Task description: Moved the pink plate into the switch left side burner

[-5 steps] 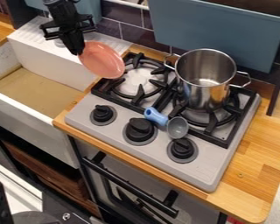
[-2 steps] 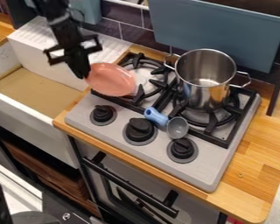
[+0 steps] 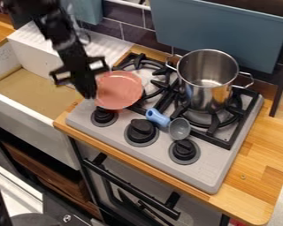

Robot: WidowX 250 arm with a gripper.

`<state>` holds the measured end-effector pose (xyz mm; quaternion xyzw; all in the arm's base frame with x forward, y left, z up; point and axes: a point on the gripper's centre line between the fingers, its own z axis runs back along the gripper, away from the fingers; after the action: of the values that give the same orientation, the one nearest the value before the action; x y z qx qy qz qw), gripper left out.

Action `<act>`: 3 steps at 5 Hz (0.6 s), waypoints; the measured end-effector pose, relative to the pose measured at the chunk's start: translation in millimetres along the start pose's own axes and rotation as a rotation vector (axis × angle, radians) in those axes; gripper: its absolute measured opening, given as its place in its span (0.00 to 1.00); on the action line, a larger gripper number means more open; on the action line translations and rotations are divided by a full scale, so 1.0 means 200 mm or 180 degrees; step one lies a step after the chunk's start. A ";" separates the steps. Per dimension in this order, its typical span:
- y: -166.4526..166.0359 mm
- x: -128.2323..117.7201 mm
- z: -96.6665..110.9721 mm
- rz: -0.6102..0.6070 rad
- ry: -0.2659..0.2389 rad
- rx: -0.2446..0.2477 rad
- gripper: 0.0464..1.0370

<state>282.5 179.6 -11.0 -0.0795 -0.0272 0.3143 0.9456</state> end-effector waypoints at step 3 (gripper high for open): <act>-0.03 0.01 -0.03 -0.0061 -0.0281 0.0040 0.02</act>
<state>287.0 175.5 -15.4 -0.0593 -0.0678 0.3086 0.9469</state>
